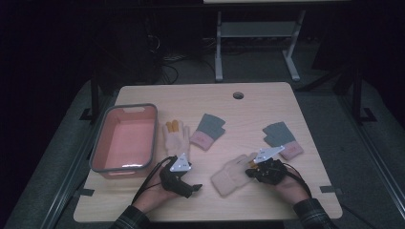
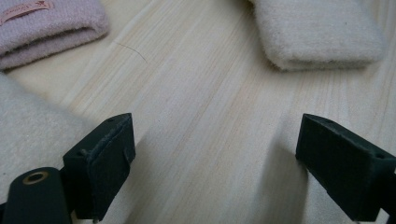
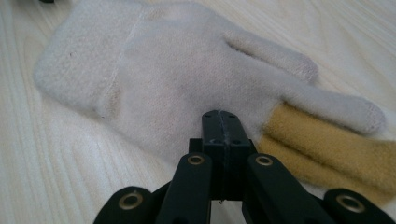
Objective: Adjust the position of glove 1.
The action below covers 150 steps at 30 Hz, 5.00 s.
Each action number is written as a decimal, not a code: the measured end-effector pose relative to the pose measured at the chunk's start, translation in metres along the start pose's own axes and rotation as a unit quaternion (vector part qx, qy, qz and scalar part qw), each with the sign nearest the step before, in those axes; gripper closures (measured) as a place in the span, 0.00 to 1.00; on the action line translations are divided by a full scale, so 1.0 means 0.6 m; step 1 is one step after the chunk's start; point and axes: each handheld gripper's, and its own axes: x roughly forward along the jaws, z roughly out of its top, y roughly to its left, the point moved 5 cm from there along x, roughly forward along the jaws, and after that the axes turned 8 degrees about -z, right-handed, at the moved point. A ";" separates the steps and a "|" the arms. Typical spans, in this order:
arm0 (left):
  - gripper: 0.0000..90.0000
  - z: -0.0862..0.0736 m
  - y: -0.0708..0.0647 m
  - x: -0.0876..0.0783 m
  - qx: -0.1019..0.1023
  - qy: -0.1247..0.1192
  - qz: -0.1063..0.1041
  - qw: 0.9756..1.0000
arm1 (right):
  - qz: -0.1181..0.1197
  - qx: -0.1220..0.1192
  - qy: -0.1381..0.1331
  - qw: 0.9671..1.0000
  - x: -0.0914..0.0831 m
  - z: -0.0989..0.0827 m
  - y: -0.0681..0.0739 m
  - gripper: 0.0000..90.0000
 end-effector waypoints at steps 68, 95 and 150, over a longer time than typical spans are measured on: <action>1.00 0.025 0.050 -0.031 -0.145 0.038 0.151 0.977 | -0.090 0.083 -0.064 0.990 -0.048 -0.105 -0.082 0.20; 1.00 0.021 0.024 -0.056 -0.121 0.040 0.119 0.985 | -0.091 0.081 -0.063 0.991 -0.048 -0.105 -0.083 0.19; 0.59 0.013 0.006 -0.080 -0.151 0.006 0.053 0.987 | -0.090 0.081 -0.064 0.991 -0.047 -0.104 -0.083 0.19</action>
